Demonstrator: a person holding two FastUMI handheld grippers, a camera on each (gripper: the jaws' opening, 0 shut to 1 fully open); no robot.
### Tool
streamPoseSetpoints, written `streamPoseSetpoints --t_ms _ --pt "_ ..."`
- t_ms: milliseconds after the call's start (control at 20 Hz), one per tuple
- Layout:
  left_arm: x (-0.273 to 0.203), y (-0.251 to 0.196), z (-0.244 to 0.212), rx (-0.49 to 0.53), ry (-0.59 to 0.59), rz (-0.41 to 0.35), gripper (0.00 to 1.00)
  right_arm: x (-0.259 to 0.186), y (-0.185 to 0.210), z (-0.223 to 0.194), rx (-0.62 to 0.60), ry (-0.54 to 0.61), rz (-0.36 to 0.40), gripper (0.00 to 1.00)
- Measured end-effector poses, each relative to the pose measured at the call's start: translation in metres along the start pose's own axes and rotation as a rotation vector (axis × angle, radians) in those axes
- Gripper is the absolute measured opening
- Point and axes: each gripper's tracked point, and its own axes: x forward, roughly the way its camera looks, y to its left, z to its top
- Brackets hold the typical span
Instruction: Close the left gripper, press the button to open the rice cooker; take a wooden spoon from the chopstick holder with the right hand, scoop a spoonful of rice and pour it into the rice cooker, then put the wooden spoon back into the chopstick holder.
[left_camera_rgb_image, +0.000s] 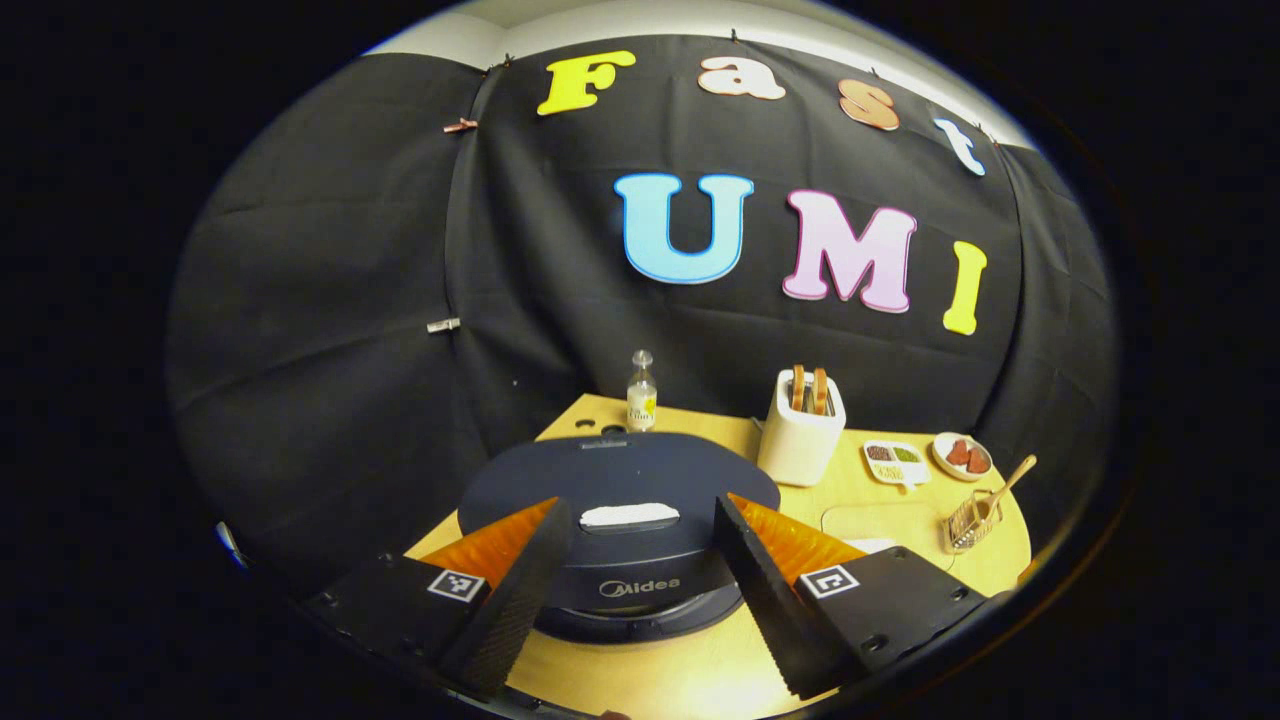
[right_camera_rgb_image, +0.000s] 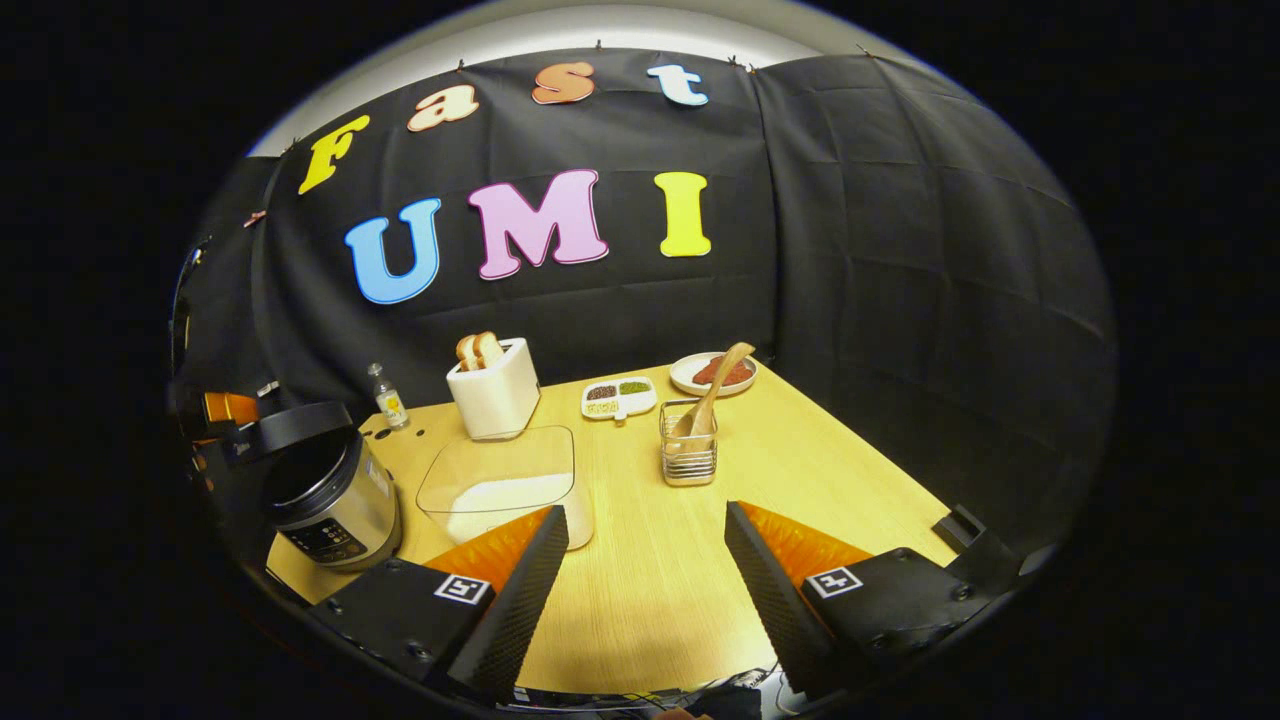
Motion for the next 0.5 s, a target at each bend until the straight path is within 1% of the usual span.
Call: streamPoseSetpoints --t_ms 250,450,500 --pt "0.016 0.004 -0.043 0.020 0.066 0.028 0.99 0.001 0.003 -0.013 0.013 0.039 0.008 0.99" --pt "0.022 0.004 -0.048 0.027 0.060 0.025 1.00 0.000 0.000 -0.019 0.019 0.056 -0.002 0.98" --pt "0.022 0.003 -0.048 0.027 0.054 0.024 0.99 0.000 -0.001 -0.021 0.018 0.059 -0.004 0.99"
